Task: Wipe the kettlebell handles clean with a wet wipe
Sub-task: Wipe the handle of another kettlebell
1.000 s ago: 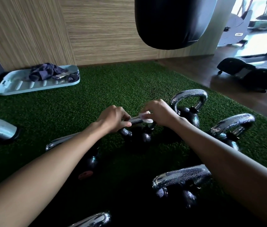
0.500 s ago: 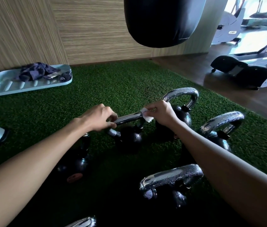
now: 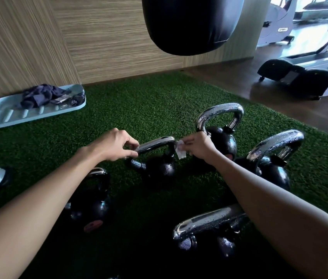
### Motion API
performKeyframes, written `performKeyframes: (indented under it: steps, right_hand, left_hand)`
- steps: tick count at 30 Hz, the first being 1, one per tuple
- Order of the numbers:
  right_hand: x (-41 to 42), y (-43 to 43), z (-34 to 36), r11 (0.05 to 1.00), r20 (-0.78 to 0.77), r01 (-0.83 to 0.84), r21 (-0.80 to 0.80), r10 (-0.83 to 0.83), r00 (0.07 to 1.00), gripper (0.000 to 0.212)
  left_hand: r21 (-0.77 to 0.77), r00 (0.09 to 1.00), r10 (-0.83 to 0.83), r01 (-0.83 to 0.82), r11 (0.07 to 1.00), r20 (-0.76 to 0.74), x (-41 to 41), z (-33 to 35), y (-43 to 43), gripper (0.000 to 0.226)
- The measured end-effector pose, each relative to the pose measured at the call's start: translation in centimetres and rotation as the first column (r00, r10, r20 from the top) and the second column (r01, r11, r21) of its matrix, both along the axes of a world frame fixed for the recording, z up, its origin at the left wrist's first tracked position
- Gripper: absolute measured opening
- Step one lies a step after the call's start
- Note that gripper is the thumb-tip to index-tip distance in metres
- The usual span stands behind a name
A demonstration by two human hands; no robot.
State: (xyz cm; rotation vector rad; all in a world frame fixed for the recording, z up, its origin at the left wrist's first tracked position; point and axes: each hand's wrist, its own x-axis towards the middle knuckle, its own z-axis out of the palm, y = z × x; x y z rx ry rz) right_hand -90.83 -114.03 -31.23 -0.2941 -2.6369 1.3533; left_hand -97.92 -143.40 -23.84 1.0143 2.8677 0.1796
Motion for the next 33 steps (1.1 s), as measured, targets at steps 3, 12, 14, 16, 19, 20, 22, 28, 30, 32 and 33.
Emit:
performKeyframes:
  steps: [3,12,14,16,19,20,22,28,30,32,33]
  right_hand:
    - [-0.7,0.1,0.6,0.995,0.011,0.01,-0.095,-0.009,1.0,0.021]
    - [-1.2,-1.6,-0.3,0.994,0.155,-0.083,0.066,0.072,0.985,0.012]
    - [-1.4,-1.1,0.8,0.995,0.148,-0.039,0.094,0.025,0.989,0.011]
    - [-1.3,-0.1,2.3,0.994,0.108,0.018,0.104,-0.029,0.994,0.014]
    - [-0.5,1.2,4.6,0.997,0.04,0.056,-0.053,-0.053,0.998,0.016]
    - [0.1,1.3,5.5,0.988,0.038,0.05,-0.143,-0.045,0.998,0.018]
    - [0.9,1.0,6.7,0.941,0.066,0.017,-0.339,0.006,0.998,0.021]
    - [0.7,-2.2,8.1,0.789,0.045,-0.076,-0.609,0.13,0.99,0.028]
    - [0.6,-3.3,8.2,0.783,0.055,-0.063,-0.619,0.123,0.991,0.017]
    - [0.4,-4.1,7.9,0.767,0.078,-0.04,-0.64,0.116,0.99,0.02]
    - [0.3,-4.4,7.6,0.768,0.088,-0.031,-0.639,0.113,0.99,0.025]
  left_hand:
    - [0.007,1.0,0.009,-0.009,1.0,-0.005,-0.2,0.0,-0.3,0.022]
    - [0.052,0.998,0.065,-0.065,0.996,0.01,-1.5,-0.5,-0.3,0.042]
    - [0.039,0.997,0.07,-0.07,0.997,-0.007,-1.5,-0.4,0.3,0.038]
    - [0.015,0.997,0.074,-0.074,0.997,-0.033,-1.3,-0.2,1.0,0.034]
    - [0.028,0.993,0.102,-0.1,0.995,-0.052,-0.7,0.1,2.1,0.04]
    - [0.057,0.992,0.114,-0.111,0.992,-0.055,-0.5,0.1,2.5,0.04]
    - [0.223,0.992,0.122,-0.122,0.967,0.017,-0.2,0.0,3.1,0.039]
    - [0.632,0.987,-0.031,-0.075,0.772,0.155,2.3,2.5,4.6,0.052]
    - [0.653,0.992,-0.045,-0.041,0.756,0.114,2.7,2.6,4.7,0.054]
    - [0.709,0.993,-0.048,-0.041,0.704,0.104,2.8,2.1,4.5,0.05]
    - [0.728,0.994,-0.046,-0.037,0.685,0.095,2.9,1.8,4.5,0.046]
